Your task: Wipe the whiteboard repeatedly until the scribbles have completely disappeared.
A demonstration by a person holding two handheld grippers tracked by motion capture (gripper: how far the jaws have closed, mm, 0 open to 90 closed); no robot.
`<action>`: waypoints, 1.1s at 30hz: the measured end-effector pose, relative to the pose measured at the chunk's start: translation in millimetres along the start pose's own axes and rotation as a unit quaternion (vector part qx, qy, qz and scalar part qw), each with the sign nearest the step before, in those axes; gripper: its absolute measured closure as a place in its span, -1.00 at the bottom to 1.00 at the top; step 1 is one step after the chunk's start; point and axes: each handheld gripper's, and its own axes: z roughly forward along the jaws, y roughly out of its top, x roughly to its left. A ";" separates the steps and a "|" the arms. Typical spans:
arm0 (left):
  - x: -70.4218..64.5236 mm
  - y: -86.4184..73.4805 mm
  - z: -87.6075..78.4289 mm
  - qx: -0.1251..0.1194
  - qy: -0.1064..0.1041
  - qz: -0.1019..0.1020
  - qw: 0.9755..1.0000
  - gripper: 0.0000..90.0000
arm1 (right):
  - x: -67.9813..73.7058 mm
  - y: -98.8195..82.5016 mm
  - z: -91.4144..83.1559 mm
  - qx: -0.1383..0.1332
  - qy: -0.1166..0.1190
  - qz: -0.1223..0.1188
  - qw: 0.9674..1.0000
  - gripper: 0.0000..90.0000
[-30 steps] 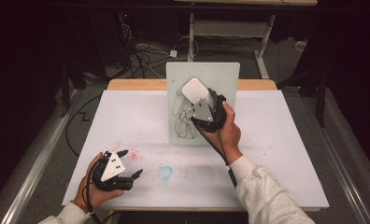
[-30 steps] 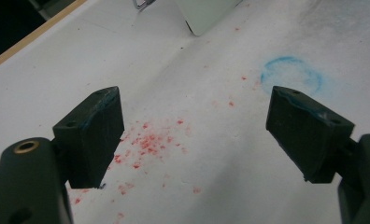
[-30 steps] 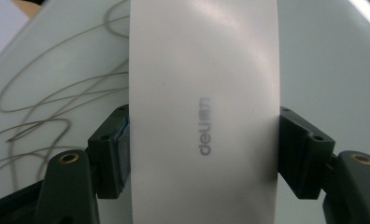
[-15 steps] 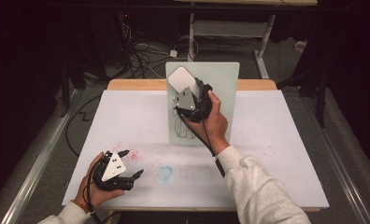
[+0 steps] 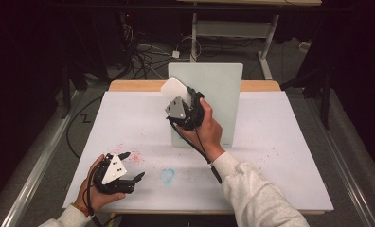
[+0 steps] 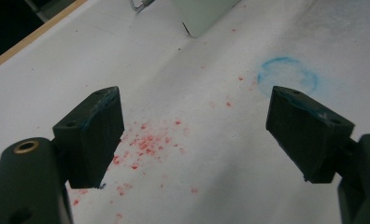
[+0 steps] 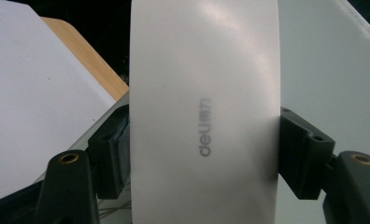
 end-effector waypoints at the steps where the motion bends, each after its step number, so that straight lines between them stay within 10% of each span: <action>1: 0.1 0.0 0.1 0.000 0.000 0.000 1.000 -0.59 | -2.8 1.7 -0.2 0.001 -0.003 0.008 1.000 -0.31; 8: 0.8 -1.0 -0.4 0.001 0.001 -0.001 1.000 -0.59 | -27.7 -0.5 -1.8 0.001 -0.021 0.042 0.999 -0.31; 23: -0.4 0.1 -0.9 -0.002 0.002 0.001 1.000 -0.59 | 23.2 -49.9 -12.6 0.023 -0.007 -0.035 0.999 -0.31; 33: 0.0 -1.0 -1.0 -0.001 0.005 -0.002 1.000 -0.59 | 20.4 -63.3 -17.1 0.029 -0.005 -0.020 0.999 -0.31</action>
